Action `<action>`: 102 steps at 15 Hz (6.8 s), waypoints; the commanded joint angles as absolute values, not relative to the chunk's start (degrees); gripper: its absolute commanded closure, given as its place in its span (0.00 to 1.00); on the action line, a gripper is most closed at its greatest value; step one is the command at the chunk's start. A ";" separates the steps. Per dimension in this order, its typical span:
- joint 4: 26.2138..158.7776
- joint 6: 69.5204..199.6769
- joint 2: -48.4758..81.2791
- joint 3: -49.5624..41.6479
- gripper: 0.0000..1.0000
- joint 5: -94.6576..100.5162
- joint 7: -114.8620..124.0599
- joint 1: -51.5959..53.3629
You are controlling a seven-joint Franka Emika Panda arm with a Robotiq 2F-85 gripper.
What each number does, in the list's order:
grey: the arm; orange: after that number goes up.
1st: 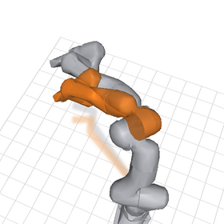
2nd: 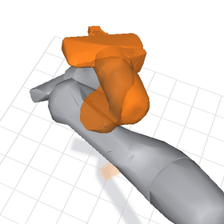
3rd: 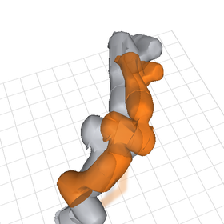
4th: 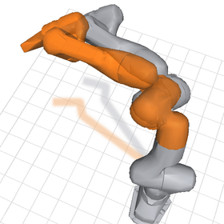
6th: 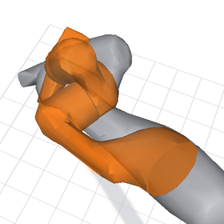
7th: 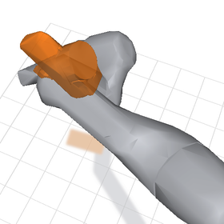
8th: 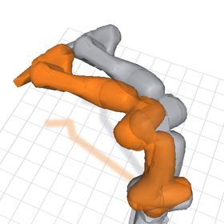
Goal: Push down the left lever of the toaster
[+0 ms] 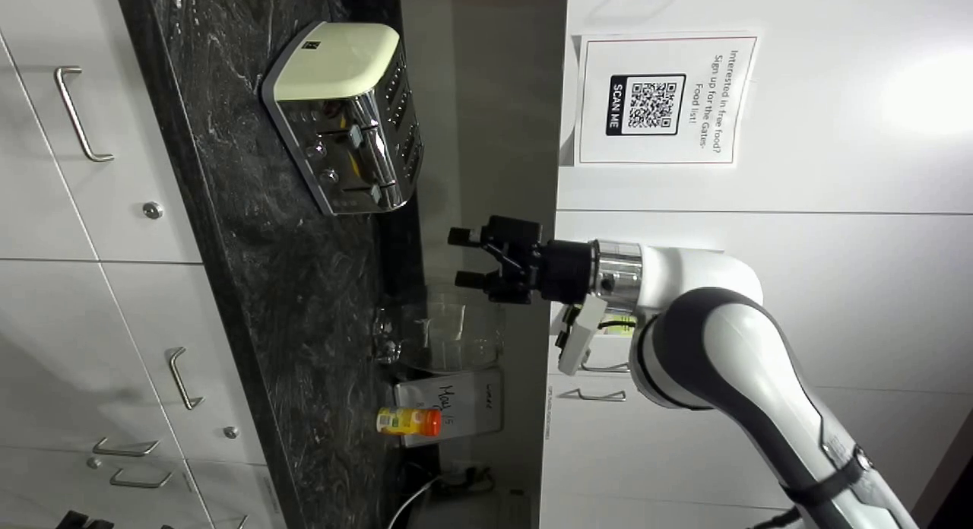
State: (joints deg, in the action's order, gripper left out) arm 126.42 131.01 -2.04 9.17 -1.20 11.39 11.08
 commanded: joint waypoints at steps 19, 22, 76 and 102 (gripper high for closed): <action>108.03 140.61 17.81 5.92 0.43 11.06 22.80 14.10; 106.05 140.85 19.70 5.05 0.68 12.02 24.05 15.08; 78.43 137.63 52.74 -2.15 1.00 6.28 27.10 20.68; 107.62 141.35 17.94 0.04 0.44 10.08 37.86 22.09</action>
State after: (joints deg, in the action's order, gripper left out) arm 104.72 140.88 20.70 -1.09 8.74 35.89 23.06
